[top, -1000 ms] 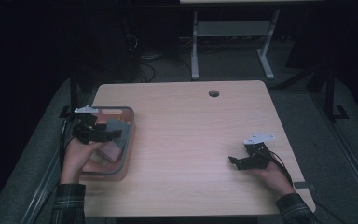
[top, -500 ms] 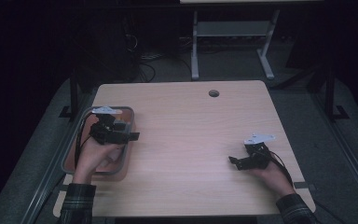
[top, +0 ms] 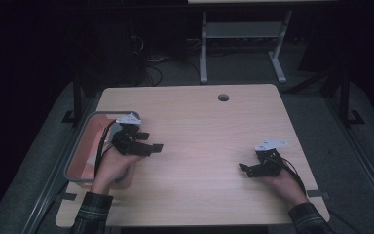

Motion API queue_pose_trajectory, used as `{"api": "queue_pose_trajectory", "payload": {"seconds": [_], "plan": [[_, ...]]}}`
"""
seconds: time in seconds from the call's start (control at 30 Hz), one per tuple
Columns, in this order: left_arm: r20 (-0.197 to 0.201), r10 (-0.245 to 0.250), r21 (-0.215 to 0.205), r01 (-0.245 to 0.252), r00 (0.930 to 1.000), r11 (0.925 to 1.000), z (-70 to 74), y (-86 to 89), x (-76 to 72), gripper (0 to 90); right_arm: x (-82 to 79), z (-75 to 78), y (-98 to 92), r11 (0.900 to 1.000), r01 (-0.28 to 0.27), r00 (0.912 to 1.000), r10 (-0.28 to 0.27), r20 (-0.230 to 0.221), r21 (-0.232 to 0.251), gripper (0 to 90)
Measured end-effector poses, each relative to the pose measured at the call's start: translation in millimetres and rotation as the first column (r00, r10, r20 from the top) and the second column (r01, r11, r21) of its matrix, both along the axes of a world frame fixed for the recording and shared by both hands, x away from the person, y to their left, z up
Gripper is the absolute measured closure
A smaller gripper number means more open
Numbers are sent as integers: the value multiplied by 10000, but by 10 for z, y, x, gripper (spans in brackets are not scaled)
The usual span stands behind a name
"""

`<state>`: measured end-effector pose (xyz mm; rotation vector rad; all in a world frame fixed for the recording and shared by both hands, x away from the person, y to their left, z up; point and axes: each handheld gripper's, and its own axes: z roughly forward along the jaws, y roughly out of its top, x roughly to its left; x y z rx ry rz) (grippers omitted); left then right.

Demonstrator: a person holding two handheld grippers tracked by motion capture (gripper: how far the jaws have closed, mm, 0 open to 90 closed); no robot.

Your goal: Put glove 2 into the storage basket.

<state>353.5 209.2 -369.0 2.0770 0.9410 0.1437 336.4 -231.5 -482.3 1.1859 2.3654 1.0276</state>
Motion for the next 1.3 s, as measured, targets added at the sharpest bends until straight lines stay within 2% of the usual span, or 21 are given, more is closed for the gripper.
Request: {"api": "queue_pose_trajectory", "payload": {"seconds": [0.3, 0.53, 0.87, 1.1, 1.17, 1.3], "plan": [[93, -341, 80, 340, 9994, 9994, -106, -235, -64, 182, -3, 0, 0, 10000, 19, 10000, -19, -1, 0, 99], [131, -661, 351, 656, 9977, 9972, -233, -415, -131, 182, -6, -2, -4, 10000, 6, 10000, -6, 36, -30, 99], [374, -886, 560, 864, 9954, 9947, -370, -575, -266, 182, -17, -3, -6, 10000, 64, 10000, -64, 53, -39, 98], [555, -981, 818, 934, 9936, 9923, -551, -698, -356, 182, -18, -3, -5, 10000, 66, 10000, -66, 51, -39, 98], [469, -1089, 1014, 1037, 9929, 9894, -608, -728, -374, 182, -17, -3, -6, 10000, 64, 10000, -64, 53, -40, 99], [539, -1106, 997, 1049, 9924, 9895, -683, -768, -428, 182, -20, -3, -5, 10000, 87, 10000, -87, 44, -30, 99]]}}
